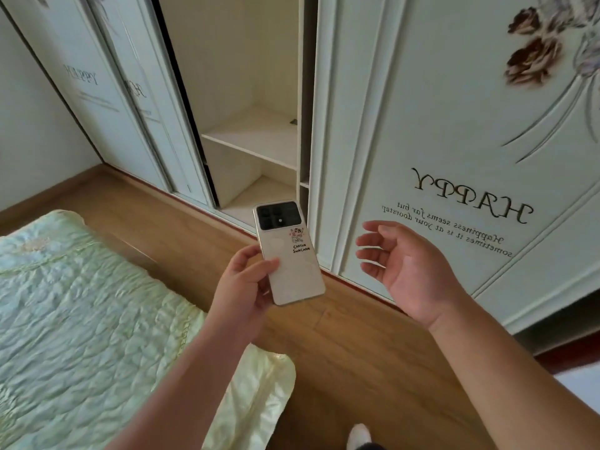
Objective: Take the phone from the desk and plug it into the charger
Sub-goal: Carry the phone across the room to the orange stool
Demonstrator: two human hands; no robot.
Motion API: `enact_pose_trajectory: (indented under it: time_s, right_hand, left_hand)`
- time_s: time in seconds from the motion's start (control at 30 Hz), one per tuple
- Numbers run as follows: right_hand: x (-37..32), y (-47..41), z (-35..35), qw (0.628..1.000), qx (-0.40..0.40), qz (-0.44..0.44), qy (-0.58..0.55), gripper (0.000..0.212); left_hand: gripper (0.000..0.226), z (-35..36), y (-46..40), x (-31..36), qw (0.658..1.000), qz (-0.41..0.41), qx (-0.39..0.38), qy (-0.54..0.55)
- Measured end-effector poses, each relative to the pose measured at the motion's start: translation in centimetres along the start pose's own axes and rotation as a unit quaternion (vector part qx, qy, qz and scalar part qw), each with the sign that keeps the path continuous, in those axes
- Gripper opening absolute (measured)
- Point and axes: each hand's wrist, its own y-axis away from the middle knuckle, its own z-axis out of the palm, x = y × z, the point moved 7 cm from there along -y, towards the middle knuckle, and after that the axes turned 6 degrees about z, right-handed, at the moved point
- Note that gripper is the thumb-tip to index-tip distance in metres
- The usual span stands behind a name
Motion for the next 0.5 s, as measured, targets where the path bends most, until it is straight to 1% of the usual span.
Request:
enact_pose_trajectory:
  time_s: [0.23,0.4,0.5]
  right_hand:
    - [-0.9,-12.1,-1.8,0.999,-0.027,0.019,0.005,0.020]
    - [-5.6,-21.9,-3.6,0.998,-0.056,0.025,0.014,0.020]
    - [-8.4,-27.3,-3.9,0.996,-0.086,0.034,0.017,0.022]
  left_hand:
    - [0.030,3.4,-10.2,-1.0,0.999,-0.014,0.032,-0.033]
    - [0.033,8.0,-18.1,-0.3,0.996,-0.022,0.083,-0.025]
    - [0.030,10.7,-22.7,1.0,0.995,-0.007,0.098,-0.025]
